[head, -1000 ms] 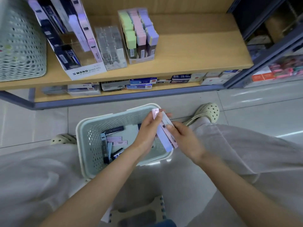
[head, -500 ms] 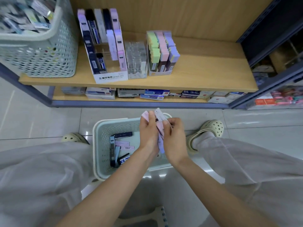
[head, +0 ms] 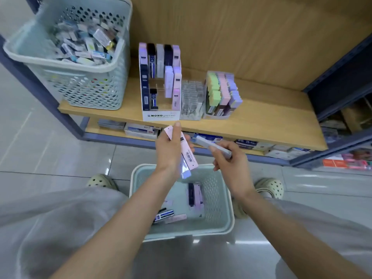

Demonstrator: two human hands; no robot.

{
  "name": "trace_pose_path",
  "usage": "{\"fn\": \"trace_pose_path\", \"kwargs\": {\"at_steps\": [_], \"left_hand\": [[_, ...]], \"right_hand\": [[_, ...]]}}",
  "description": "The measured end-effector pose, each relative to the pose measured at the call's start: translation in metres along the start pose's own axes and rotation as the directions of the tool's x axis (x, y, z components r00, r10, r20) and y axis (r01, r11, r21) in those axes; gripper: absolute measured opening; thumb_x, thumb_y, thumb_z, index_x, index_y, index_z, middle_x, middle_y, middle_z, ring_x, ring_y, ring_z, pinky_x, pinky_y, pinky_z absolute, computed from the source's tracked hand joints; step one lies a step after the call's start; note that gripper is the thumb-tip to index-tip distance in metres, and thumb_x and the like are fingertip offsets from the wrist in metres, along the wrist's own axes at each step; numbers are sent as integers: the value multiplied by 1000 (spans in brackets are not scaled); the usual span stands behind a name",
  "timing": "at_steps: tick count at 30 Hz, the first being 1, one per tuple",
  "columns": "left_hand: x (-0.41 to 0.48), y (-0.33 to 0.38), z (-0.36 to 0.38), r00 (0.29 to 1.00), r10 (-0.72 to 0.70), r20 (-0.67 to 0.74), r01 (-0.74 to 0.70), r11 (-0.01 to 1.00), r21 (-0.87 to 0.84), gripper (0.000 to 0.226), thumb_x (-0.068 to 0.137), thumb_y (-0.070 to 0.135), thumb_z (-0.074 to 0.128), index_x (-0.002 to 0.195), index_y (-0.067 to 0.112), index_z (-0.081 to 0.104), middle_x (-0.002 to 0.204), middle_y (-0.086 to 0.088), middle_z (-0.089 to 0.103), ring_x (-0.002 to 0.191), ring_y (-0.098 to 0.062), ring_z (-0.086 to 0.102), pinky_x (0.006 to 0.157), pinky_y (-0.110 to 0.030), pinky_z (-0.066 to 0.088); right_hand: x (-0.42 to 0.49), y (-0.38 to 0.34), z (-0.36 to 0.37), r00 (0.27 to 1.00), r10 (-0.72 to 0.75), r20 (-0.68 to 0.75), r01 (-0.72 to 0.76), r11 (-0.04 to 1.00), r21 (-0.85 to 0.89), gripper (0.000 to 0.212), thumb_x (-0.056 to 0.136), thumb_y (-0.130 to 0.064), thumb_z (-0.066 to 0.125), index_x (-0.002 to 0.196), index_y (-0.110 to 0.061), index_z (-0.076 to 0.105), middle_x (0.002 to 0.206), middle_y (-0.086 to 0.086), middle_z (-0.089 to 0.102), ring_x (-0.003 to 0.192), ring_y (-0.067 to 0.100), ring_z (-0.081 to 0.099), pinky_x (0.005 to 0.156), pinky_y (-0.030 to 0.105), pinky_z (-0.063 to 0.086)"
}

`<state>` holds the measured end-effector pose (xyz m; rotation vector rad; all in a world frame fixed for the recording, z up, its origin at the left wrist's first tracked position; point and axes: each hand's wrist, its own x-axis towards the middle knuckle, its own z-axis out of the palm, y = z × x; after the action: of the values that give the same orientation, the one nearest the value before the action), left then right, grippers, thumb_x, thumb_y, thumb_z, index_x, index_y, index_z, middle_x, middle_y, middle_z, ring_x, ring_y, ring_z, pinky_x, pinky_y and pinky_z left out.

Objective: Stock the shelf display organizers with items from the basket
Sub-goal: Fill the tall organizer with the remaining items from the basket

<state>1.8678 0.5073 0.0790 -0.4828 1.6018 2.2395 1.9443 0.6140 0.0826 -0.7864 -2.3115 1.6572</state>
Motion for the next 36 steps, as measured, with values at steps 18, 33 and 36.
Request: {"fn": "trace_pose_path", "kwargs": {"at_steps": [18, 33, 36], "left_hand": [[83, 82, -39, 944, 325, -59, -311, 935, 168, 24, 96, 30, 49, 81, 11, 48, 64, -2, 56, 48, -11, 54, 48, -22, 47], [107, 74, -50, 964, 251, -89, -244, 966, 86, 22, 96, 29, 50, 82, 13, 50, 67, -4, 57, 50, -16, 55, 43, -20, 44], [107, 74, -54, 965, 241, -103, -232, 968, 92, 24, 96, 29, 49, 80, 11, 49, 63, -2, 56, 44, -9, 55, 42, -19, 45]], "right_hand": [[175, -104, 70, 919, -365, 150, 395, 846, -359, 18, 93, -3, 49, 109, -12, 51, 91, 7, 63, 88, 24, 65, 85, 39, 52], [226, -105, 126, 821, -392, 415, 565, 453, -690, 24, 91, -12, 58, 115, -11, 59, 106, 10, 66, 95, 28, 62, 83, 42, 51], [229, -109, 132, 809, -424, 408, 576, 429, -696, 20, 90, -9, 60, 109, -11, 63, 108, 8, 63, 94, 25, 60, 79, 36, 50]]}}
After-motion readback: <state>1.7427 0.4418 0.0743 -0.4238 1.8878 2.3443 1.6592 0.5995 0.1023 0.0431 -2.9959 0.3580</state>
